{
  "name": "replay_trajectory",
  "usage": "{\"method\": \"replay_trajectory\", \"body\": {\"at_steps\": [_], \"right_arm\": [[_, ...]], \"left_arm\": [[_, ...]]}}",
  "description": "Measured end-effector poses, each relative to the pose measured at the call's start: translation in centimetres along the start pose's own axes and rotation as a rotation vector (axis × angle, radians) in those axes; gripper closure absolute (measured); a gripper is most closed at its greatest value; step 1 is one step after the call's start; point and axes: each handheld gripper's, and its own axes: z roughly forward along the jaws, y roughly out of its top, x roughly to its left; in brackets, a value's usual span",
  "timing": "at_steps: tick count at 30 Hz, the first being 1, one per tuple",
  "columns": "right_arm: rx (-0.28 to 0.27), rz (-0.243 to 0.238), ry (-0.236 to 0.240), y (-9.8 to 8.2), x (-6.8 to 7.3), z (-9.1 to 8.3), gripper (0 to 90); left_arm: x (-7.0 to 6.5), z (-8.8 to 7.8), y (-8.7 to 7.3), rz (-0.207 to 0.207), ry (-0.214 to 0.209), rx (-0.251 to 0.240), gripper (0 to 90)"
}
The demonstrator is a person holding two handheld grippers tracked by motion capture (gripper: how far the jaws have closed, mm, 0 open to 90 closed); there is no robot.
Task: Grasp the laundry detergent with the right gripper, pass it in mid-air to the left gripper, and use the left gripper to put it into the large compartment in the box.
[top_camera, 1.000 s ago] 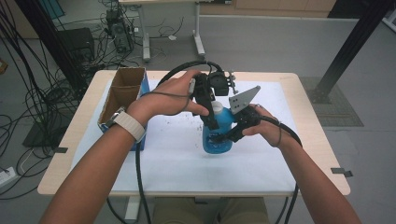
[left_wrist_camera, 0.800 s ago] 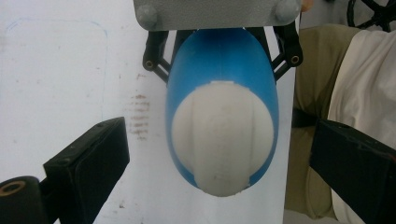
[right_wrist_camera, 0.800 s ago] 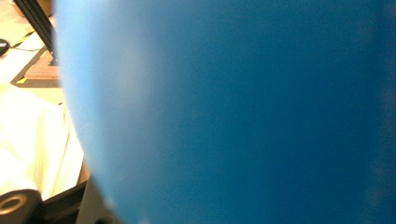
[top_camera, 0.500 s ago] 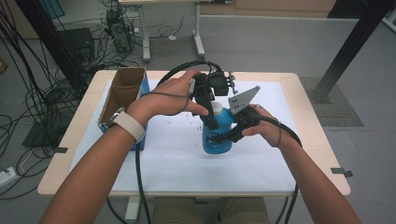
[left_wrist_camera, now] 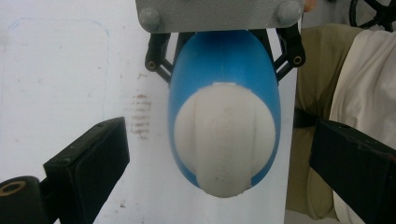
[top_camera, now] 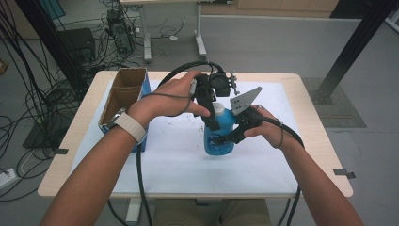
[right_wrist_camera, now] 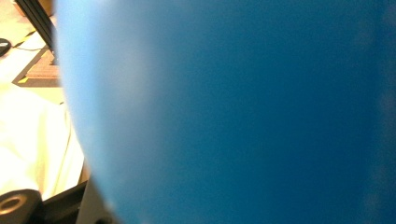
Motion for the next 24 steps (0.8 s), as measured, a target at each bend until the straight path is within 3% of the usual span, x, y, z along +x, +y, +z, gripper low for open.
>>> {"method": "replay_trajectory", "body": {"at_steps": [24], "right_arm": [[0.010, 0.003, 0.018, 0.64, 0.30, 0.19, 43.5]], "left_arm": [[-0.08, 0.37, 0.12, 0.003, -0.002, 0.002, 5.8]]}}
